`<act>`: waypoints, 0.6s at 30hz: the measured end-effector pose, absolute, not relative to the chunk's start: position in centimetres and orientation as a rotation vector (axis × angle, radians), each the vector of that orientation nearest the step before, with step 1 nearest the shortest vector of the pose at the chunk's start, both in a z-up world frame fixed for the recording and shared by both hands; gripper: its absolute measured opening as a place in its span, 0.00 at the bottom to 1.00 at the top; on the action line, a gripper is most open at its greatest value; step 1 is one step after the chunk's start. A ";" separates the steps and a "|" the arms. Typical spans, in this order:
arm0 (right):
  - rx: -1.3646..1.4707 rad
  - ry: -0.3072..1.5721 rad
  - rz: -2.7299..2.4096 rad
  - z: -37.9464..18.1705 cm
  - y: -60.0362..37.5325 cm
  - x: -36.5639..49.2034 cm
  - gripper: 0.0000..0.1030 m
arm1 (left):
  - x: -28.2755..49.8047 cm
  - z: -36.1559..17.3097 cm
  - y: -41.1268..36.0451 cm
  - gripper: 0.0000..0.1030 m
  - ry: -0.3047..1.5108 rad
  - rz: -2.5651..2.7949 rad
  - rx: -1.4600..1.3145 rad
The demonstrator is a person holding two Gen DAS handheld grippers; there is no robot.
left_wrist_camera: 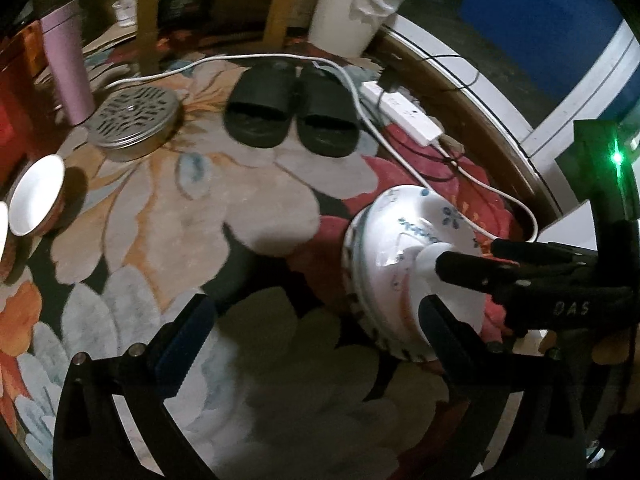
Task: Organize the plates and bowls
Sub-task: 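Move the right tool to the brown-outside white bowls by the red bag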
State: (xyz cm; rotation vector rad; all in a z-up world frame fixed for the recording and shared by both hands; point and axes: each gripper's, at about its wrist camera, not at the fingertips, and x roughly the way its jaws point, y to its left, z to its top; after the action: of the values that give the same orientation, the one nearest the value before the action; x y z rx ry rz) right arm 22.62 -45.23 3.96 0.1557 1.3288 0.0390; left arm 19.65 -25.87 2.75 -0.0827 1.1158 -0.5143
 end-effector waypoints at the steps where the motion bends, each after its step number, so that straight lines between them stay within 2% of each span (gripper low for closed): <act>1: 0.156 1.327 0.041 4.0 -45.0 22.6 1.00 | 19.7 2.7 -25.5 0.99 1.117 -0.503 -0.085; 18: 0.106 1.339 0.124 3.3 -38.8 22.5 1.00 | 19.1 1.4 -17.3 0.99 1.143 -0.341 -0.124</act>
State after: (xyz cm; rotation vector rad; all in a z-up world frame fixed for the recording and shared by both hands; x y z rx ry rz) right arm 22.54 -38.75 3.25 0.1055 1.3390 0.1245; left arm 19.11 -17.26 1.38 -0.1241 1.1429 -0.3410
